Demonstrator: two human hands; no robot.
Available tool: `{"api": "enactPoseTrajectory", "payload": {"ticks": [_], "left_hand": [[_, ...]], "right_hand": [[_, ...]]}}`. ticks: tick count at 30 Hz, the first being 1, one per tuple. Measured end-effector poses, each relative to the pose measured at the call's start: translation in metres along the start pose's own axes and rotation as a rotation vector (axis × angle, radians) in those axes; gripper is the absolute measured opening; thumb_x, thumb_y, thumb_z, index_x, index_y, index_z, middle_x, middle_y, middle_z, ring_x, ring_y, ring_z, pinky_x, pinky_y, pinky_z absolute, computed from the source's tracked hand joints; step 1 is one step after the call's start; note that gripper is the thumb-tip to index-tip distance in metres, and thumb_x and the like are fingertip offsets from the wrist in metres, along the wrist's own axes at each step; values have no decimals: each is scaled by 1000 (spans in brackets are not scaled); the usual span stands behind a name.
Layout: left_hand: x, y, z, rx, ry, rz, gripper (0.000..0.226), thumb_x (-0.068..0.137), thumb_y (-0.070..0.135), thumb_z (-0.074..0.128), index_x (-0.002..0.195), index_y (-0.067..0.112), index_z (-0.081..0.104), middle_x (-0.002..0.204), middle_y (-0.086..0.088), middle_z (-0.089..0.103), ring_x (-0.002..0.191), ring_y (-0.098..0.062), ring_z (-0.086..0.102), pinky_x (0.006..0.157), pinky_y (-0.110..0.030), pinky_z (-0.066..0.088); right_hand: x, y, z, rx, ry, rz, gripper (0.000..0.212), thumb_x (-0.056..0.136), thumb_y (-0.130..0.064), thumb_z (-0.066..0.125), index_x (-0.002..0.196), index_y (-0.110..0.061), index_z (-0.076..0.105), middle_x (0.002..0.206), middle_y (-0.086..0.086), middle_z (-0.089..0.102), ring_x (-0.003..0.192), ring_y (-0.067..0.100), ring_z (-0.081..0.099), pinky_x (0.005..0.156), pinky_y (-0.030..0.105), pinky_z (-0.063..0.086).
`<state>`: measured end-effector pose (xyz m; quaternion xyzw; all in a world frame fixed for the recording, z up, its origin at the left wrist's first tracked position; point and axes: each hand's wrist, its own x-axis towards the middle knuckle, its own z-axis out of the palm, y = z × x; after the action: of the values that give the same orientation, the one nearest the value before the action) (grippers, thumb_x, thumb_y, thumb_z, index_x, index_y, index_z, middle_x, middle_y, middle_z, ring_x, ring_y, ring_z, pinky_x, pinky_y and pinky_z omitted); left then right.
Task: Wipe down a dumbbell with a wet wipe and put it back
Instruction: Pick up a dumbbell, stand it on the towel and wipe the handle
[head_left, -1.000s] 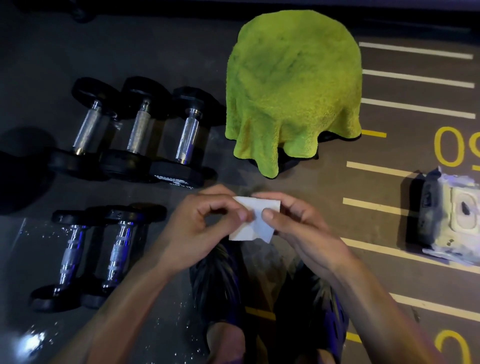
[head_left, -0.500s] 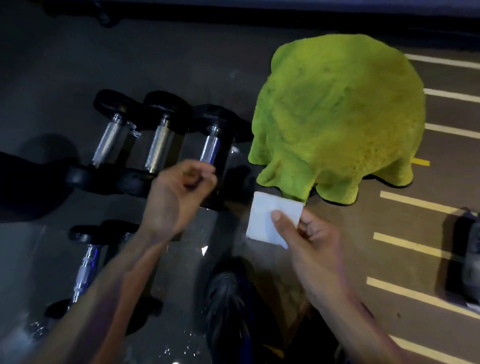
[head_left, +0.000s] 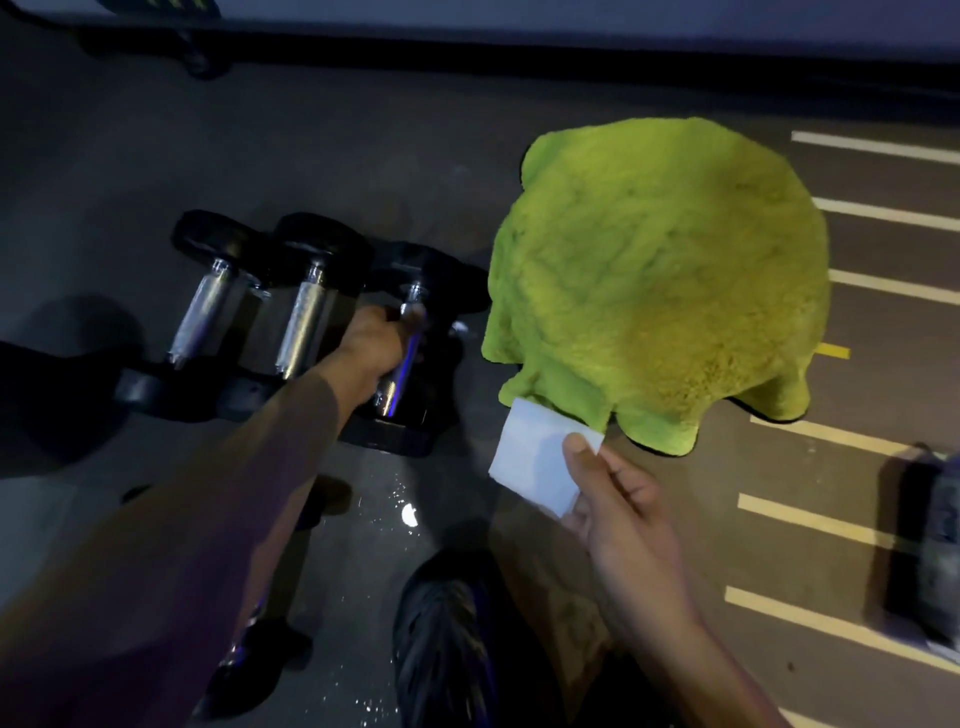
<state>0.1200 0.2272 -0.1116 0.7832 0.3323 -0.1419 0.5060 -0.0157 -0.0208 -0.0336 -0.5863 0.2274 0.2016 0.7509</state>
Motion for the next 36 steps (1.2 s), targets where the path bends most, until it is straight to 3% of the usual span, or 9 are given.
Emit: {"api": "enactPoseTrajectory", "payload": {"ticks": [7, 10, 14, 18, 20, 22, 26, 30, 36], "left_hand": [[-60, -30, -4, -118, 57, 94, 29, 107, 27, 60, 82, 13, 59, 67, -2, 62, 59, -17, 61, 47, -24, 47], [-107, -23, -18, -232, 56, 177, 17, 106, 22, 59, 92, 16, 65, 72, 5, 73, 62, -6, 67, 59, -23, 54], [-172, 8, -42, -367, 99, 392, 24, 102, 15, 60, 83, 12, 75, 76, 4, 79, 71, -4, 74, 67, -16, 58], [-210, 70, -61, -496, -68, 537, 24, 70, 62, 86, 80, 41, 84, 85, 13, 81, 79, -4, 78, 74, -22, 61], [-224, 107, -58, -566, -88, 677, 21, 72, 48, 85, 85, 31, 85, 90, 3, 82, 83, -15, 80, 73, -28, 64], [-238, 147, -47, -584, -138, 819, 10, 86, 29, 82, 87, 20, 82, 89, -3, 81, 84, -21, 80, 74, -35, 65], [-234, 202, -17, -612, -165, 845, 25, 90, 21, 73, 106, 1, 69, 92, -15, 77, 80, -26, 78, 70, -35, 64], [-223, 222, 9, -596, -227, 845, 5, 96, 8, 68, 101, 10, 67, 89, -4, 75, 83, -20, 78, 70, -32, 63], [-213, 234, 7, -518, -197, 804, 13, 94, 15, 77, 103, 11, 69, 94, -5, 80, 93, -29, 79, 86, -44, 65]], "right_hand": [[-11, -15, -9, 35, 0, -72, 44, 92, -47, 68, 65, -17, 50, 67, 7, 21, 65, 23, 21, 64, 31, 36], [-22, -21, -11, 73, -50, -144, 62, 94, -51, 70, 79, 7, 55, 66, 11, 27, 65, 30, 27, 68, 38, 31], [-47, -48, -30, 105, 85, -262, 48, 96, -24, 61, 48, -19, 65, 44, -9, 42, 44, 3, 37, 46, 17, 32], [-61, -85, -50, 194, 116, -406, 30, 97, -29, 65, 86, -7, 81, 84, 7, 77, 70, 18, 69, 66, 27, 56], [-64, -102, -54, 170, 135, -436, 27, 97, -26, 59, 95, -14, 83, 96, 10, 81, 89, 21, 78, 76, 31, 63], [-69, -116, -57, 174, 165, -453, 27, 94, -27, 60, 100, -13, 83, 103, 13, 80, 100, 26, 77, 85, 40, 63], [-69, -118, -79, 204, 308, -474, 27, 91, -25, 64, 94, -3, 79, 97, 13, 80, 92, 26, 77, 73, 34, 64], [-65, -115, -94, 144, 416, -493, 27, 77, -38, 73, 87, -16, 83, 77, 0, 79, 79, 18, 74, 68, 32, 64], [-52, -143, -95, -192, 462, -619, 28, 87, -50, 62, 79, -28, 78, 60, -17, 64, 64, 1, 53, 64, 16, 50]]}}
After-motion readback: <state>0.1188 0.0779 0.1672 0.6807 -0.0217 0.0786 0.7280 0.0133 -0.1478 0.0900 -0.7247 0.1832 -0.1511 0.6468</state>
